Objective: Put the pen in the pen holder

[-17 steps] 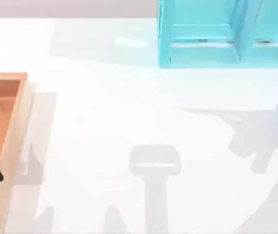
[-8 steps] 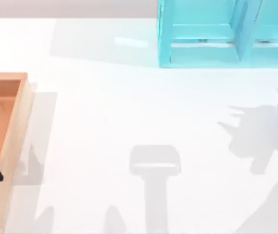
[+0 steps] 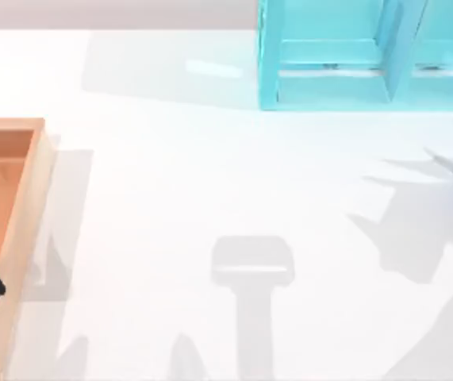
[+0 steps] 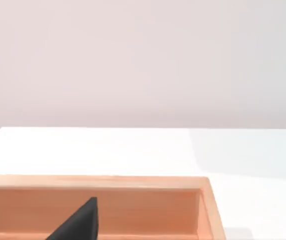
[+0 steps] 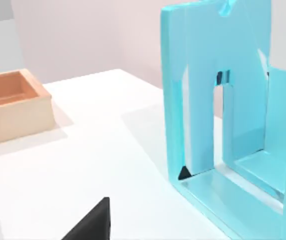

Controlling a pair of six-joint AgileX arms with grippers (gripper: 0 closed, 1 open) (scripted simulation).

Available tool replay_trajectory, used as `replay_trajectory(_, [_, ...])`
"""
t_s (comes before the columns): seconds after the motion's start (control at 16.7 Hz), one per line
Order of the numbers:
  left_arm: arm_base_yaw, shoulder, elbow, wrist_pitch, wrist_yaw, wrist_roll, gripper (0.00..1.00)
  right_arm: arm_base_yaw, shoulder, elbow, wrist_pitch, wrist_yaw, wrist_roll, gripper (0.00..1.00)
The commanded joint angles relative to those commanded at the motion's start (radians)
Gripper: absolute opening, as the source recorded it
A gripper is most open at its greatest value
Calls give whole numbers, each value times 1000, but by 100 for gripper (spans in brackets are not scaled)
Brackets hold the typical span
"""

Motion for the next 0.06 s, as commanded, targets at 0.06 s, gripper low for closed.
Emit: replay_trajectory(0.06, [0, 0, 0, 0, 0, 0, 100, 0, 0, 0, 0, 0, 0, 100])
